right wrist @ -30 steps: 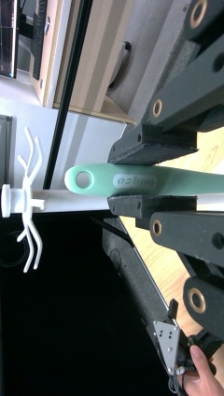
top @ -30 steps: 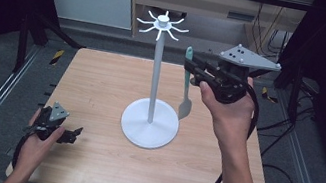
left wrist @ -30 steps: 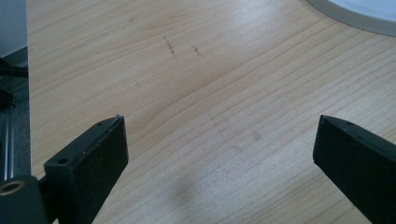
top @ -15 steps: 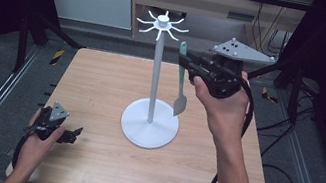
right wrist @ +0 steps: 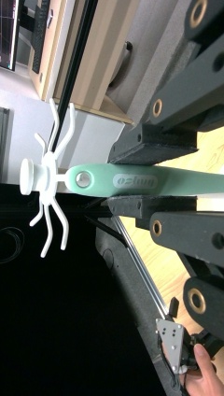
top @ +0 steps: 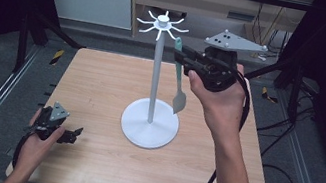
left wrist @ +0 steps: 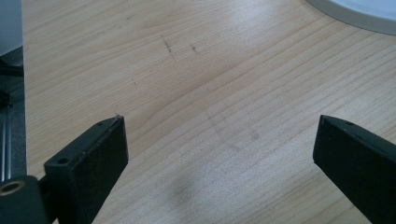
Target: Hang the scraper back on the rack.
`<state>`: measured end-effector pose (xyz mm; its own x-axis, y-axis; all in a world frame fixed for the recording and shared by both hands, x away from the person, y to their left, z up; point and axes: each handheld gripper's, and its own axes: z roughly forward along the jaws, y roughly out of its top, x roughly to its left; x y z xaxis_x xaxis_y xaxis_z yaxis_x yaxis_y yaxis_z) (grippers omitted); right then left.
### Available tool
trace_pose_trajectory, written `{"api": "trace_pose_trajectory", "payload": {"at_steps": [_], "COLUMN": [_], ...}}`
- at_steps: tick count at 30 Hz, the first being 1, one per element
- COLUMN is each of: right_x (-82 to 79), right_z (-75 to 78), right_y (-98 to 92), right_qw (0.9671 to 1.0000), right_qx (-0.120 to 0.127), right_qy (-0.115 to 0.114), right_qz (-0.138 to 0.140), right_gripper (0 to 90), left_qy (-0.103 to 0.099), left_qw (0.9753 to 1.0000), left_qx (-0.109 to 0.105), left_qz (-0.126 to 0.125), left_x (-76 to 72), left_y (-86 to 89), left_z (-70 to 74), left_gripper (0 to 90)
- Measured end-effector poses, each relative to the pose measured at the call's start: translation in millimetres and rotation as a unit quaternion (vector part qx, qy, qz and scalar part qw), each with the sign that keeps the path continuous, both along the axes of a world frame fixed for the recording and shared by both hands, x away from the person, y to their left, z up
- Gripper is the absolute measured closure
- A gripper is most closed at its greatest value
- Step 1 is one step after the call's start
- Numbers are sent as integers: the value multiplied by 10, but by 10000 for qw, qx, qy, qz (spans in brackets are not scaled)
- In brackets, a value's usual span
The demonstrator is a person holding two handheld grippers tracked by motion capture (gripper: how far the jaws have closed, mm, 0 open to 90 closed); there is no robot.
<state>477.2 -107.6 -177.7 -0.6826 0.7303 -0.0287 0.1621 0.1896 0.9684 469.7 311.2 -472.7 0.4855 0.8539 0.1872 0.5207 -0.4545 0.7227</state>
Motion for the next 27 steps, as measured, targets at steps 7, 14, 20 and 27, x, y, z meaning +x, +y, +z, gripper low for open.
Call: {"api": "trace_pose_trajectory", "payload": {"at_steps": [7, 14, 20, 27], "right_x": [34, 80, 118, 147], "right_z": [18, 22, 25, 28], "right_y": [11, 35, 74, 97], "right_qw": [9999, 9998, 9997, 9995], "right_qx": [-82, -127, -184, -233], "right_qy": [62, 118, 161, 176], "right_qz": [-54, -45, -62, -68], "right_gripper": [742, 742, 742, 742], "left_qy": [5, 8, 12, 23], "left_qw": [10000, 10000, 10000, 10000], "left_qx": [-1, -3, 5, 31], "left_qz": [-8, -17, -34, -56], "left_x": [2, 3, 4, 7], "left_y": [-2, -10, -17, -22], "left_z": [-2, -5, -8, -10], "left_gripper": [29, 29, 29, 29]}}
